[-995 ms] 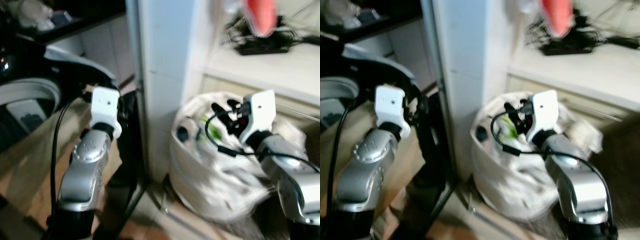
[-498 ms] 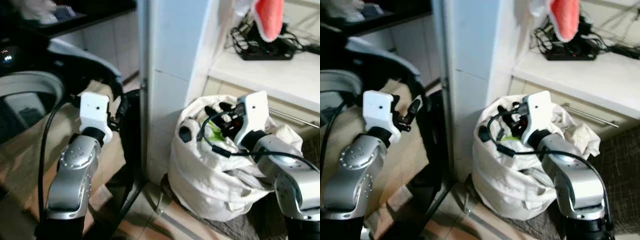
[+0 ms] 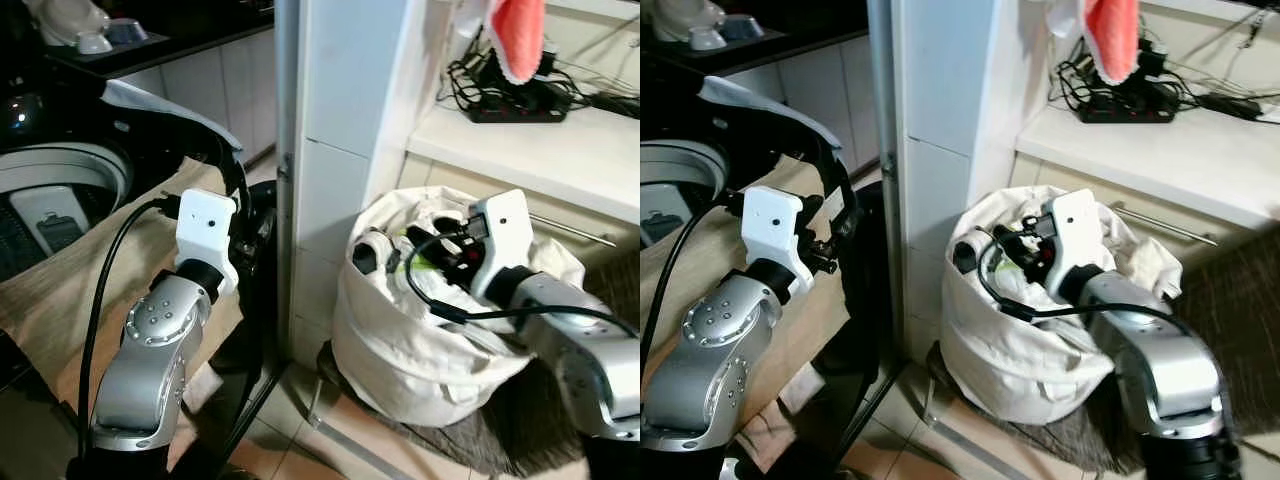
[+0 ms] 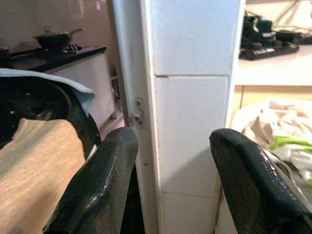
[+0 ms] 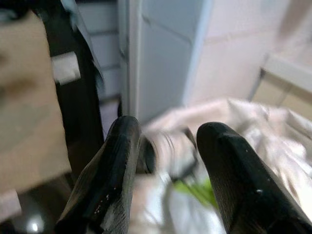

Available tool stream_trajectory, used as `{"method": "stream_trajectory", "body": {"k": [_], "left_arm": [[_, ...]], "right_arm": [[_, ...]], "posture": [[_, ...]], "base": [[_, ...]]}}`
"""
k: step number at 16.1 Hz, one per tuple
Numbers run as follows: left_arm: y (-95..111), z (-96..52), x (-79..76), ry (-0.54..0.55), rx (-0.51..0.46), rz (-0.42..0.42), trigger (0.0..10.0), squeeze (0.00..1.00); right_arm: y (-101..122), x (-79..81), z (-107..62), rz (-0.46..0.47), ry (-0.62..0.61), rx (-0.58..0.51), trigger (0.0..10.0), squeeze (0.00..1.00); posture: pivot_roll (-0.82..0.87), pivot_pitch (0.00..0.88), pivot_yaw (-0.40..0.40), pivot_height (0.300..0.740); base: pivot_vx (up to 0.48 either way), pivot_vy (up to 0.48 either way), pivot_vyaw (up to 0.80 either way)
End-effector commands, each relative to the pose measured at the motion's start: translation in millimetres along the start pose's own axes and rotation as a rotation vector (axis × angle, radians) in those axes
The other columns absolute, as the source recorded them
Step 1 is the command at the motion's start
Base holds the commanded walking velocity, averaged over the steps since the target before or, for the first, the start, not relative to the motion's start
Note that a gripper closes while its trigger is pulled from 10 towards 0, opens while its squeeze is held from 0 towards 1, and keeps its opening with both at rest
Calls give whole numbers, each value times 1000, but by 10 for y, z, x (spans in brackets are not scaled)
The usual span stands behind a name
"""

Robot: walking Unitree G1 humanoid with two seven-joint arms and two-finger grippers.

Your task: Clothes washing

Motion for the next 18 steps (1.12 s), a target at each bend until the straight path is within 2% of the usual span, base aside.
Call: {"method": "stream_trajectory", "body": {"k": [1,2,5,7,9,10,13,15,16,17,18], "left_arm": [[-7,3,-91,-50,10,8,10000,0],[-21,2,-137,-81,17,8,10000,0],[13,22,-204,-130,7,8,10000,0],[9,44,-148,-75,16,-12,10000,0],[-40,32,-142,-51,35,-9,10000,0],[-85,9,-141,-30,50,-12,10000,0],[-110,9,21,83,33,-9,10000,0],[-127,8,7,82,38,-37,10000,0],[-132,8,7,87,41,-36,10000,0],[-140,4,4,92,47,-80,10000,0],[-135,3,43,113,44,-70,10000,0]], "right_arm": [[-33,-142,2,-1,-40,46,10000,0],[-25,-245,-8,10,-57,61,10000,1000],[78,-426,5,-30,-64,88,10000,1000],[245,-328,64,-27,-54,-4,10000,1000],[251,-266,85,-4,-69,-48,10000,1000],[193,-224,81,20,-100,-81,10000,0],[157,-255,-69,25,-215,-171,10000,0],[36,-218,-114,40,-221,-142,10000,0],[16,-209,-123,17,-224,-138,10000,0],[0,-211,-127,25,-233,-137,10000,0],[7,-215,-133,37,-239,-147,10000,0]], "posture": [[27,0,-33,740],[27,0,-33,740],[20,0,-26,740],[29,0,-35,740],[36,0,-40,740],[36,0,-40,740],[32,0,-47,740],[27,0,-43,740],[24,0,-42,740],[20,0,-43,740],[20,0,-43,740]], "base": [[0,0,0],[0,0,0],[0,0,0],[0,0,0],[0,0,0],[0,0,0],[0,0,0],[0,0,0],[0,0,0],[0,0,0],[0,0,0]]}}
Point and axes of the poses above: a point about 5 cm out from each wrist's last joint towards the gripper, its own z axis pointing out of the wrist towards the gripper, its own y axis along the axis of the wrist's last joint, x = y × z, the point moved 6 cm from there along z, pointing out of the wrist towards the gripper, and after that the axes turned 14 degrees about z, right-handed, at the moved point
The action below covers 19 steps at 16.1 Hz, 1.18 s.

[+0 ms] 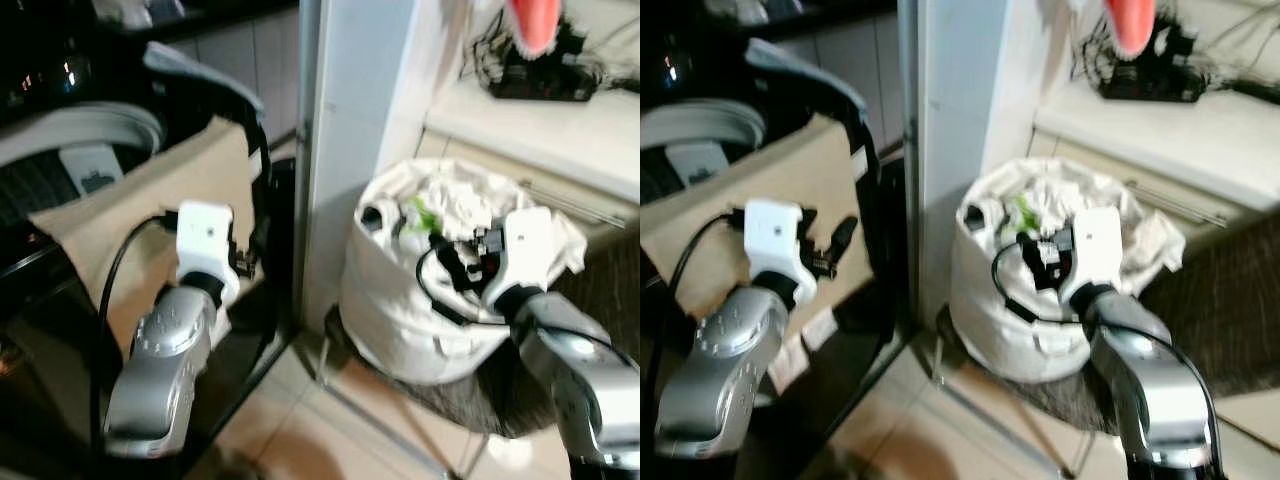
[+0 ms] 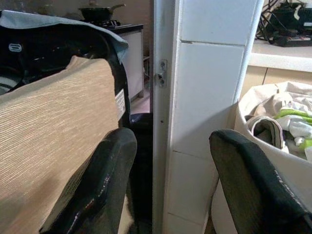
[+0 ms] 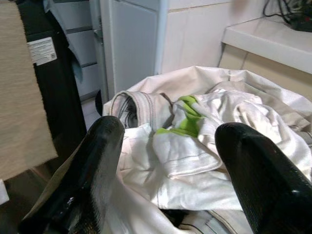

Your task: Clothes washing

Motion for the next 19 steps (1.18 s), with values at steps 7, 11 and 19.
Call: {"method": "stream_trajectory", "body": {"k": [7,11,19], "left_arm": [[125,20,6,0,-41,25,10000,0],[128,38,-7,-10,-40,33,10000,0],[121,55,-25,-18,-39,30,10000,0]], "right_arm": [[136,26,1,-5,-1,-49,10000,0],[172,-8,5,-15,-11,-57,10000,0],[191,-46,6,-26,-15,-55,10000,0]], "posture": [[23,0,-54,740],[14,0,-44,740],[9,0,-41,740]], "base": [[212,0,0],[309,0,0],[311,0,0]]}}
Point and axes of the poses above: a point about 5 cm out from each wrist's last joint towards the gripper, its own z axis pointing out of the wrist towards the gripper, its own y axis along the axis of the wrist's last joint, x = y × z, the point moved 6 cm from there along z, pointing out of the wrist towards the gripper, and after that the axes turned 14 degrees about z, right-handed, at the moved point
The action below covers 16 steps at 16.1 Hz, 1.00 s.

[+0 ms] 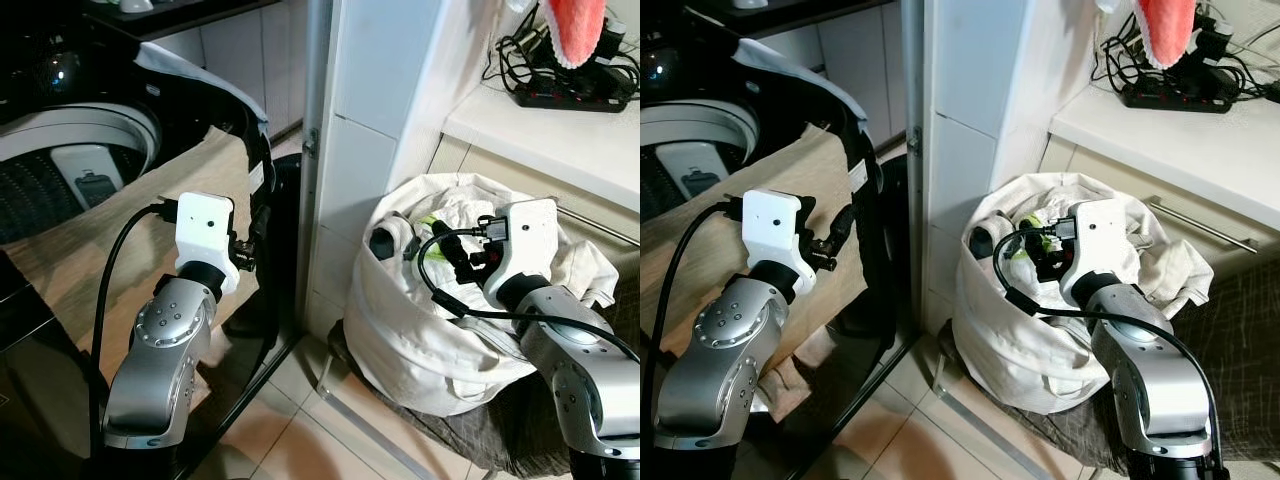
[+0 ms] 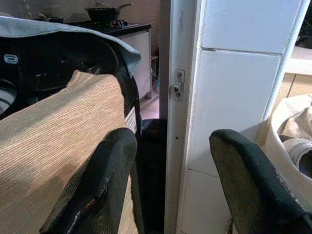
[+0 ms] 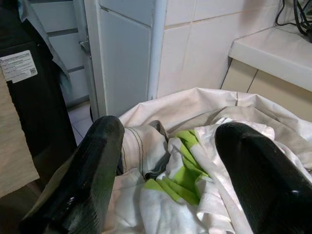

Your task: Clothes washing

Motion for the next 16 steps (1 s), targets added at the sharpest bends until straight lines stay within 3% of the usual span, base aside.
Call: {"method": "stream_trajectory", "body": {"k": [1,16], "left_arm": [[17,22,-41,-17,-5,0,10000,0],[13,24,-35,-32,-5,3,10000,0]], "right_arm": [[77,-46,-15,-8,-13,-23,10000,0],[35,-6,-21,0,-4,-10,10000,0]], "posture": [[9,0,-42,740],[10,0,-36,740]], "base": [[311,0,0],[340,0,0]]}}
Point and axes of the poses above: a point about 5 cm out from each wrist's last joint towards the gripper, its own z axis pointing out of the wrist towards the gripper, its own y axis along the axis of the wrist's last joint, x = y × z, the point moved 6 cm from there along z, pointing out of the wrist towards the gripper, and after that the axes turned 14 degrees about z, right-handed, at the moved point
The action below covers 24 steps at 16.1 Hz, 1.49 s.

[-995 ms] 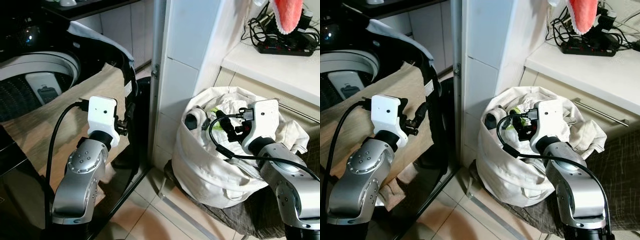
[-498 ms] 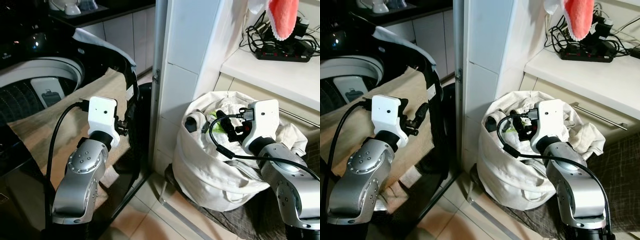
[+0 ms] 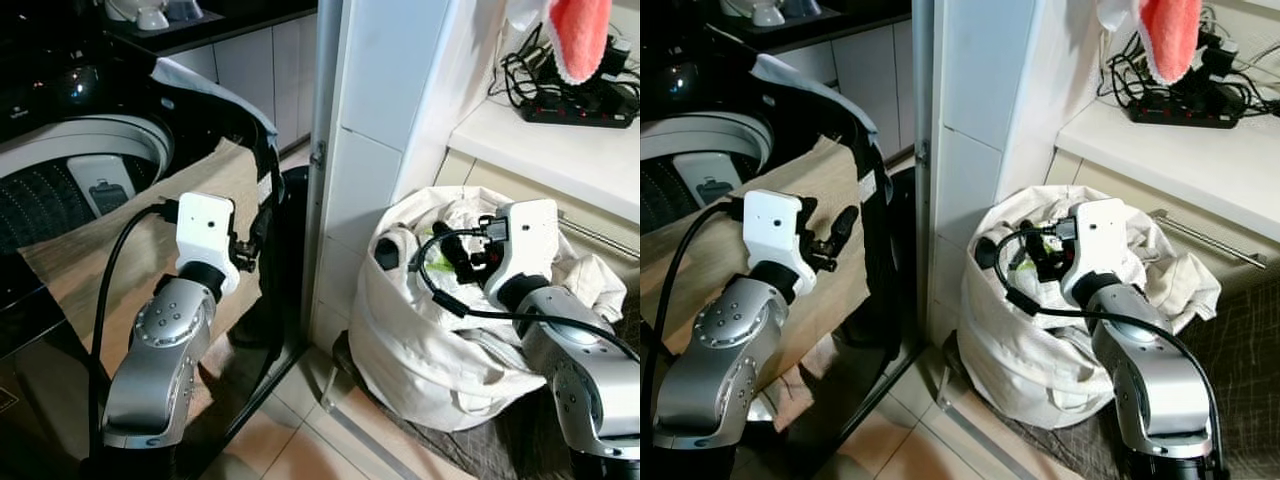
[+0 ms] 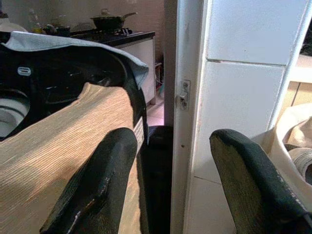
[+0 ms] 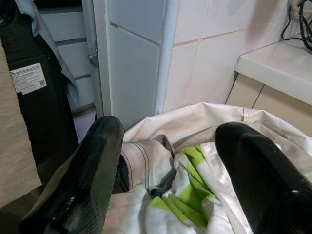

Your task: Clothes washing

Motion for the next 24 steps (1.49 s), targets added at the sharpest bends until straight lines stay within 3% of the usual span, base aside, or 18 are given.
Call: {"method": "stream_trajectory", "body": {"k": [1,18,22,24], "left_arm": [[21,25,-30,-17,-4,4,10000,0],[19,29,-59,-44,-7,13,10000,0],[-52,-28,-197,-189,-2,85,10000,0],[-24,-34,-162,-204,-23,89,10000,0]], "right_arm": [[37,-11,-24,-2,-6,-11,10000,0],[-57,22,-64,26,-17,7,10000,0],[-335,-167,-114,29,-136,171,10000,0],[-330,-197,-108,44,-138,196,10000,0]], "posture": [[9,0,-33,740],[8,0,-21,740],[5,0,-11,740],[5,0,-11,740]], "base": [[356,0,0],[348,0,0],[0,0,0],[0,0,0]]}}
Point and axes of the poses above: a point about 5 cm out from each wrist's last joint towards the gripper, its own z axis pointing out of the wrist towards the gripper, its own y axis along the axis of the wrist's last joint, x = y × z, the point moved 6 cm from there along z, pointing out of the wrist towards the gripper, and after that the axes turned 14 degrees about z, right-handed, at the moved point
